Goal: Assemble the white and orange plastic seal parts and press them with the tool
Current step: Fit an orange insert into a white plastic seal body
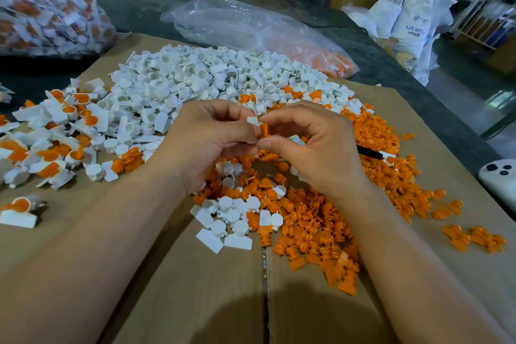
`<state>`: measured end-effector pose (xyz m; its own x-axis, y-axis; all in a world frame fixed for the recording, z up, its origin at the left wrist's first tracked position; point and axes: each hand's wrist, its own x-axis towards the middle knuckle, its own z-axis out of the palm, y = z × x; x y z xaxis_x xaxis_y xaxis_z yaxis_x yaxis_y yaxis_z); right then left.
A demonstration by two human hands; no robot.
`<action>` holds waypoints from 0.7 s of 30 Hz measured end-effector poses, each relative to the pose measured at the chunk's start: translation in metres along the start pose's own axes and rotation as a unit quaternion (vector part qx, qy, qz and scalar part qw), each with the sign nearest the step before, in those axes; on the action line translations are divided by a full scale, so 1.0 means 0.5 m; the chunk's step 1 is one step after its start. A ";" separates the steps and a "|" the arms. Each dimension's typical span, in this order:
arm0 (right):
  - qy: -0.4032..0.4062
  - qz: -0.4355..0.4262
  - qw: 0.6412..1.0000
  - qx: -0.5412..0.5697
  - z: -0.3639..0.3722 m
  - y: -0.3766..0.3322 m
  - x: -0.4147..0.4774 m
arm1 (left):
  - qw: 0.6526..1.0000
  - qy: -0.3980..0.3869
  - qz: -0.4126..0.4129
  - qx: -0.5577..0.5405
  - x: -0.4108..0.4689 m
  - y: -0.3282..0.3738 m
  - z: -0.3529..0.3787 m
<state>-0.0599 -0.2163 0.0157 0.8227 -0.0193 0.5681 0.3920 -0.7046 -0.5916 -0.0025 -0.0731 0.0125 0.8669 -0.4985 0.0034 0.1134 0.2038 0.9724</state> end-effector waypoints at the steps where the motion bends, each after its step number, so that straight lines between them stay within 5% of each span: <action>1: 0.000 0.001 1.000 0.001 0.001 0.001 0.000 | 1.000 0.002 0.001 0.000 -0.001 0.000 0.000; 21: -0.022 0.006 0.999 0.029 -0.003 0.010 0.000 | 0.997 0.054 -0.050 -0.014 0.001 0.008 -0.007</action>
<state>-0.0587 -0.2206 0.0134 0.8445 0.0044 0.5355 0.4036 -0.6625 -0.6310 0.0002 -0.0697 0.0154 0.8974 -0.4246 -0.1196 0.2143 0.1826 0.9596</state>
